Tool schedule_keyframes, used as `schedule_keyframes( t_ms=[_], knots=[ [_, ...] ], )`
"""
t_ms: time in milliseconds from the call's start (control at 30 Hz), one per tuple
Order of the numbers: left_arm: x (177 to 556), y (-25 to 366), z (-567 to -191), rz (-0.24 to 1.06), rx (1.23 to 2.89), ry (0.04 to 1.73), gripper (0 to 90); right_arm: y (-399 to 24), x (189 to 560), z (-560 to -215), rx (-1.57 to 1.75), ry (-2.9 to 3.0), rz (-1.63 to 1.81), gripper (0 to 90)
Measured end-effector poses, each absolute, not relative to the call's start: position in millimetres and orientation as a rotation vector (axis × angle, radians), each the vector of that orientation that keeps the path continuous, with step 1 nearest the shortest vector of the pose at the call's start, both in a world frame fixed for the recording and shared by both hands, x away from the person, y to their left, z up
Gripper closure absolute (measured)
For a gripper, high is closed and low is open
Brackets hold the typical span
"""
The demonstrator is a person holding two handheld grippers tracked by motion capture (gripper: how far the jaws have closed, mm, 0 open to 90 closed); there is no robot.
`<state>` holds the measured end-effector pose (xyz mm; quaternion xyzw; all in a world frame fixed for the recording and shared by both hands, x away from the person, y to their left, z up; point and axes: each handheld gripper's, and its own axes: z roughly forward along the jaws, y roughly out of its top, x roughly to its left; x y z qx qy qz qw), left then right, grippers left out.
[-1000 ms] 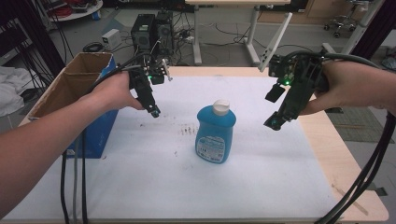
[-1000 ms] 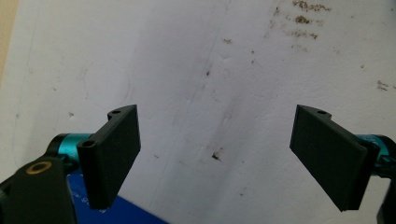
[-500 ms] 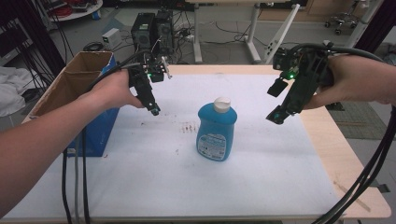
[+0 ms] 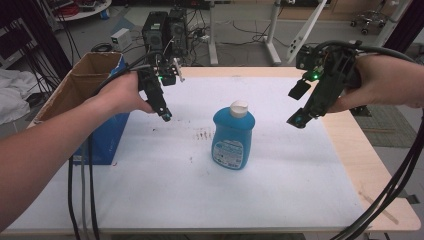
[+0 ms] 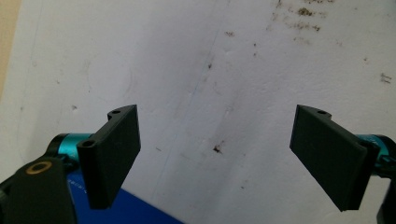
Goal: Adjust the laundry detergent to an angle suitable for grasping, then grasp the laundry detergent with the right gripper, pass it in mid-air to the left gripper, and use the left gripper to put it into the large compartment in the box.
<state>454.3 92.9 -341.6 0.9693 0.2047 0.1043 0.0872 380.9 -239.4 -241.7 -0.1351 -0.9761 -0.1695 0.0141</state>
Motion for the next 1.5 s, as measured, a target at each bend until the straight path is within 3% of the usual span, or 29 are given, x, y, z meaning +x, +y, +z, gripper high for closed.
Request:
schedule_keyframes(
  t_ms=[1000, 1500],
  knots=[
    [452, 96, -338, 0.316, 2.870, 0.625, 16.3, -252, 380, -245, -0.466, -3.033, -0.666, 13.4],
    [450, 100, -335, 0.322, 2.870, 0.632, 16.3, -249, 375, -266, -0.463, -2.984, -0.853, 13.3]
  ],
)
